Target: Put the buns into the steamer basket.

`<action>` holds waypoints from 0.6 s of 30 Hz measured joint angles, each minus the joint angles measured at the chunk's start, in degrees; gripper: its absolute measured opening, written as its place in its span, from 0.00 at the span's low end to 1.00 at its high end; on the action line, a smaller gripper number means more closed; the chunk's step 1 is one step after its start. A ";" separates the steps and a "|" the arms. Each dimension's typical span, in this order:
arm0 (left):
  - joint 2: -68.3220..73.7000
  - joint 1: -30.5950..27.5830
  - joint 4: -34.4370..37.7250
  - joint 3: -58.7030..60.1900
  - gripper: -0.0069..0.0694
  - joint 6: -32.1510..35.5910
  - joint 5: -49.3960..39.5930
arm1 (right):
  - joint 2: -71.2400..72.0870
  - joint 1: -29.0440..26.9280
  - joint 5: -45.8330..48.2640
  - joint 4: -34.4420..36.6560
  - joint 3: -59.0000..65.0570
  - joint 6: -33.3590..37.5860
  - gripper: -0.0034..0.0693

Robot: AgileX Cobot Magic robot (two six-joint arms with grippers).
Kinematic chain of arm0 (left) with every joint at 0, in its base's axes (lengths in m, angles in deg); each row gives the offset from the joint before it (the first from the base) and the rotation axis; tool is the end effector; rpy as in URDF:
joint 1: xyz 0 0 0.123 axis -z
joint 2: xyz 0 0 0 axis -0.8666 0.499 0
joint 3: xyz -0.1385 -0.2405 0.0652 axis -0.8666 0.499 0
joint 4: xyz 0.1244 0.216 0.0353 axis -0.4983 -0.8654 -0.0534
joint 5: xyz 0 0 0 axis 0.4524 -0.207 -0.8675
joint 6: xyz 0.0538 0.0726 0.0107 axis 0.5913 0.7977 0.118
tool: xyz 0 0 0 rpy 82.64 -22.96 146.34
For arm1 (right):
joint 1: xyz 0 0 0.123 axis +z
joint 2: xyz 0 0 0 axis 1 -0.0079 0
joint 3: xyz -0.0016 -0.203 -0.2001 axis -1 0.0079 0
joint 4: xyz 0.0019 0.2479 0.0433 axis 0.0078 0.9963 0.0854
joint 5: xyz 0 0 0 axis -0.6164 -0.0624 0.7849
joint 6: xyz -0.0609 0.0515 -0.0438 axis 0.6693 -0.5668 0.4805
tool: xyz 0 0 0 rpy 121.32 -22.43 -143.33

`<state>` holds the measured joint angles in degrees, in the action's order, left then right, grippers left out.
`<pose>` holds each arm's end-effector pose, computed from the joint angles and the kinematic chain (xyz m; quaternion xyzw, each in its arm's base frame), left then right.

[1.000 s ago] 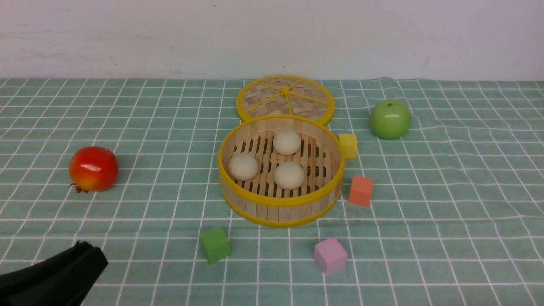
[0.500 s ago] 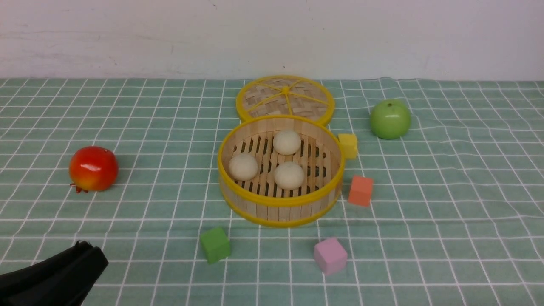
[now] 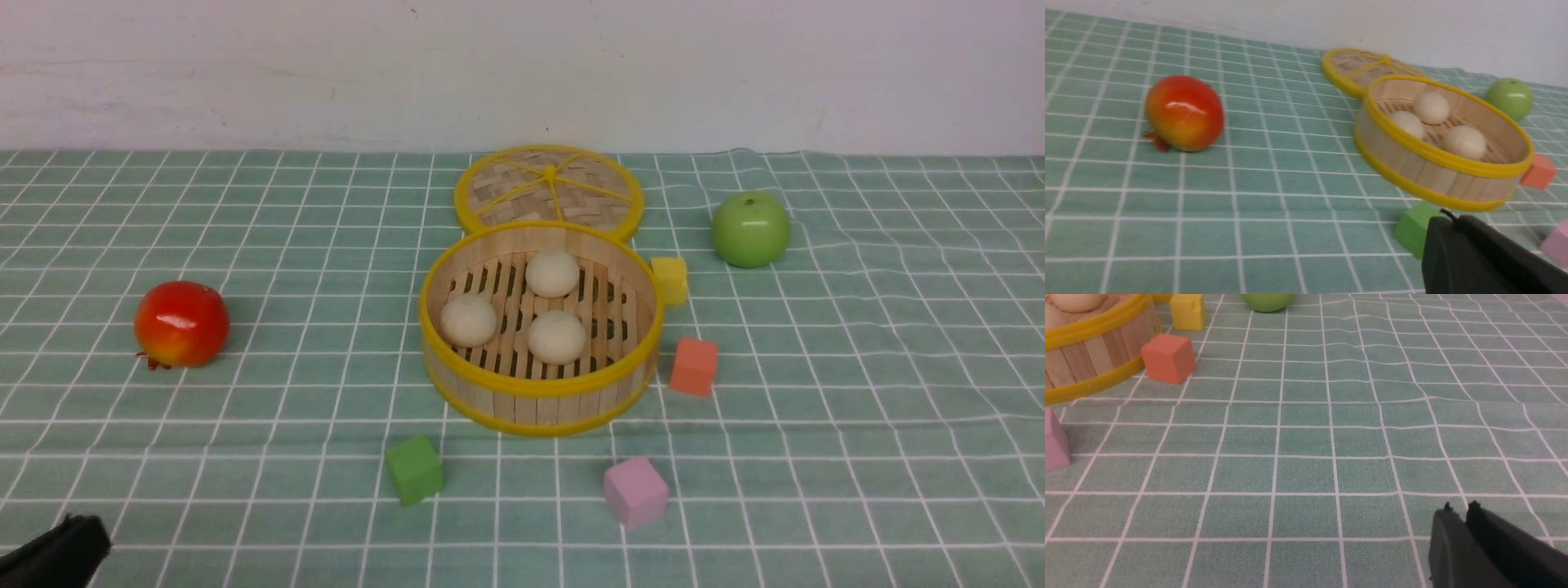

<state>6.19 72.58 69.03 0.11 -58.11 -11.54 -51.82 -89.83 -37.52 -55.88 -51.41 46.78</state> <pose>0.0711 -0.0168 0.2141 -0.0098 0.7499 -0.1587 0.6422 0.0525 -0.0025 0.1742 0.0224 0.8021 -0.0016 0.5968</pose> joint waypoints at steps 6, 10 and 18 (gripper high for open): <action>-11.39 -9.19 -0.37 1.35 0.07 0.13 -10.74 | 0.00 0.00 0.00 0.00 0.00 0.00 0.14; -12.22 -10.63 -0.20 4.65 0.07 0.05 -15.34 | 0.00 0.00 0.05 -0.01 0.00 -0.02 0.15; -12.22 -10.67 0.28 5.13 0.07 -0.37 -18.38 | 0.00 0.00 0.05 -0.01 0.00 -0.02 0.16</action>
<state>-6.03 61.91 69.31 5.24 -58.48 -29.92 -51.82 -89.83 -37.47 -55.89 -51.41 46.76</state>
